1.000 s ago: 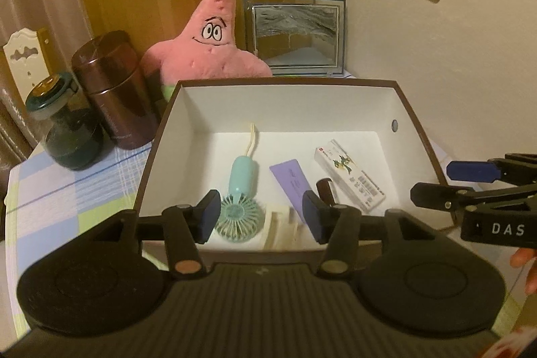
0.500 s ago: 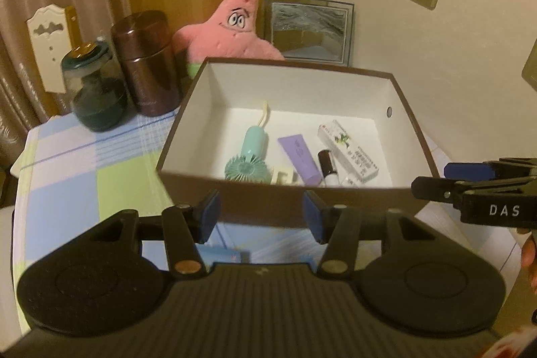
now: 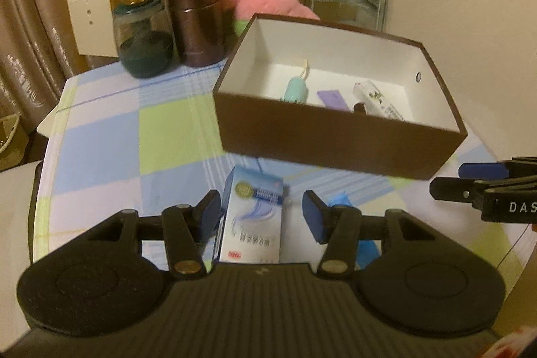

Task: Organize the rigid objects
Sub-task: 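Withdraw both open tools from the box back toward the table items, then move the left tool to the blue-and-white medicine box while the right tool approaches the blue tube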

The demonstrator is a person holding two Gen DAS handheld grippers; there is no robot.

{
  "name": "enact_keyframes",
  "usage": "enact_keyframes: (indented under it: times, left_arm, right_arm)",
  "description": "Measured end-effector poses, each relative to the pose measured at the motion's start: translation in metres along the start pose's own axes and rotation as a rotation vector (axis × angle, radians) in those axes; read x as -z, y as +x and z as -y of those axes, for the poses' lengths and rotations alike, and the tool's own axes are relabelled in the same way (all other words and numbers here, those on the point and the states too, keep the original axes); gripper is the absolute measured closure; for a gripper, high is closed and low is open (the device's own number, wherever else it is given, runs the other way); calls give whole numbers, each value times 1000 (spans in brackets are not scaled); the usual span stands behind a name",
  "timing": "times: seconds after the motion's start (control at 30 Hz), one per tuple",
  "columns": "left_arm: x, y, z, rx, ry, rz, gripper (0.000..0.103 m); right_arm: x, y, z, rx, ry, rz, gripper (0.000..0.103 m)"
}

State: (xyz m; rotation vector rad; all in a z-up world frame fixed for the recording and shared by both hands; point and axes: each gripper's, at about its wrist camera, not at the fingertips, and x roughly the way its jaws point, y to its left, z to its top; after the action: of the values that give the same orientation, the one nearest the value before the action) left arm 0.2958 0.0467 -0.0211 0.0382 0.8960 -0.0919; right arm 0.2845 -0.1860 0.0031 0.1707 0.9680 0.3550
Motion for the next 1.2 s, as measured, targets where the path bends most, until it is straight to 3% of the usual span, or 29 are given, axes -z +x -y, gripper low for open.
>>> enact_keyframes:
  times: [0.6, 1.2]
  left_arm:
    - [47, -2, -7, -14, 7, -58, 52]
    - [62, 37, -5, 0, 115, -78, 48]
  right_arm:
    - [37, 23, -37, -62, -29, -101, 40]
    - [45, 67, -34, -13, 6, -179, 40]
